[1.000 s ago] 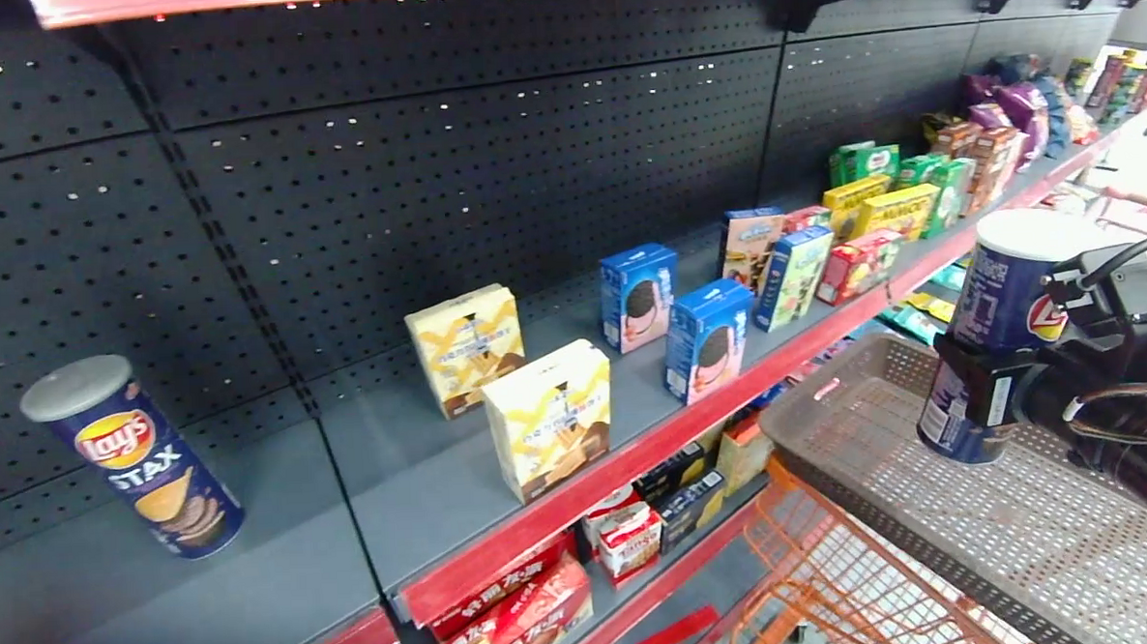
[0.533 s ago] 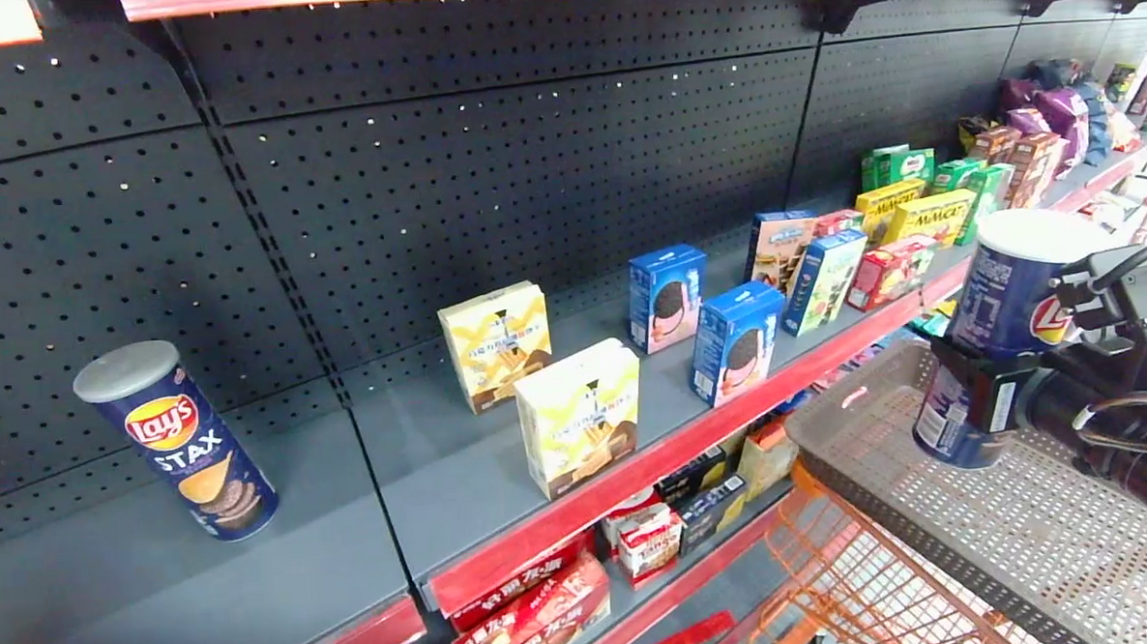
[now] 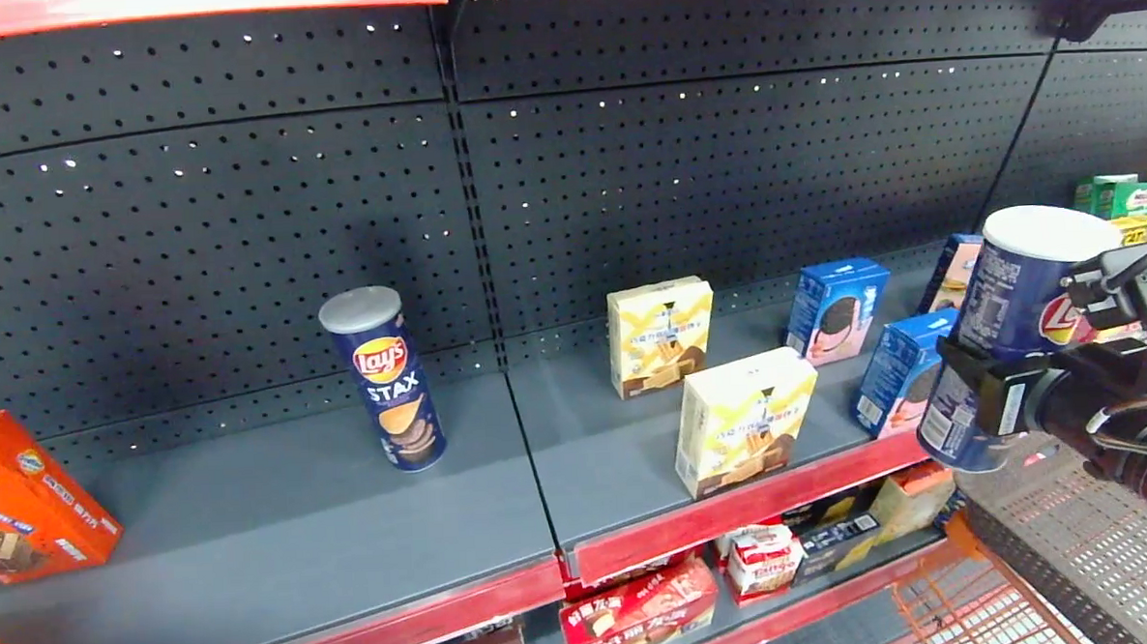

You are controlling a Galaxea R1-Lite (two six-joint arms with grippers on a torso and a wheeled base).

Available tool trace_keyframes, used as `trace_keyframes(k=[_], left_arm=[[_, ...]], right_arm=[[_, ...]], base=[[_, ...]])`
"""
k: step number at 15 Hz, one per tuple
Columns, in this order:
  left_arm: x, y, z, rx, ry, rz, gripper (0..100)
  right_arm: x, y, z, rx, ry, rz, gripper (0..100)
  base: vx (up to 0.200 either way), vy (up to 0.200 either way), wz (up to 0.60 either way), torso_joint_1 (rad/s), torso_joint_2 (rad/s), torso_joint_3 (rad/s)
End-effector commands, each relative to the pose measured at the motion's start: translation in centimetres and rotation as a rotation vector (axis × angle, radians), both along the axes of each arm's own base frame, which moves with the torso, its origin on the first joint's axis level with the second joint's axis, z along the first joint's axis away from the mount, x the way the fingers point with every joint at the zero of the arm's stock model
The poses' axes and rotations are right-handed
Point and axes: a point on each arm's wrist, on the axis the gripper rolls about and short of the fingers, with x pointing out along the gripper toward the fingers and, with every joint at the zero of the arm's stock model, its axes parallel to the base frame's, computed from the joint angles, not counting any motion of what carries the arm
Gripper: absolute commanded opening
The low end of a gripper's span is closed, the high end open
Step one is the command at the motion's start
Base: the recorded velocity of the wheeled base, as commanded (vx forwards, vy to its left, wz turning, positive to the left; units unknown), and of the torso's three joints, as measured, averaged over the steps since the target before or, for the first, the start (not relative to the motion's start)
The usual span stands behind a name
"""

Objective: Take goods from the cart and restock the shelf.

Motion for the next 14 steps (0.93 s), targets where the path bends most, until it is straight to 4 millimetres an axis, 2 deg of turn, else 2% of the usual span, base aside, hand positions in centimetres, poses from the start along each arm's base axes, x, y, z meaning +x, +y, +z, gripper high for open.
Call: trace_keyframes(k=[1, 2, 5, 11, 14], left_arm=[[0.0, 0.0, 0.0, 0.0, 0.0, -0.001, 100], [0.0, 0.0, 0.0, 0.0, 0.0, -0.001, 100], [0.0, 0.0, 0.0, 0.0, 0.0, 0.0, 100], [0.0, 0.0, 0.0, 0.0, 0.0, 0.0, 100], [0.0, 0.0, 0.0, 0.0, 0.0, -0.001, 100]], right_arm=[[-0.7, -0.4, 1.1, 0.01, -0.037, -0.01, 0], [-2.1, -0.7, 2.9, 0.018, -0.051, 0.003, 0], [-3.3, -0.2, 4.1, 0.053, -0.057, 0.088, 0], [-4.7, 0.5, 4.5, 0.08, -0.022, 0.196, 0], [-5.1, 1.5, 4.3, 0.077, -0.006, 0.265, 0]], base=[[0.0, 0.0, 0.0, 0.0, 0.0, 0.0], [0.0, 0.0, 0.0, 0.0, 0.0, 0.0], [0.0, 0.0, 0.0, 0.0, 0.0, 0.0], [0.0, 0.0, 0.0, 0.0, 0.0, 0.0], [0.0, 0.0, 0.0, 0.0, 0.0, 0.0]])
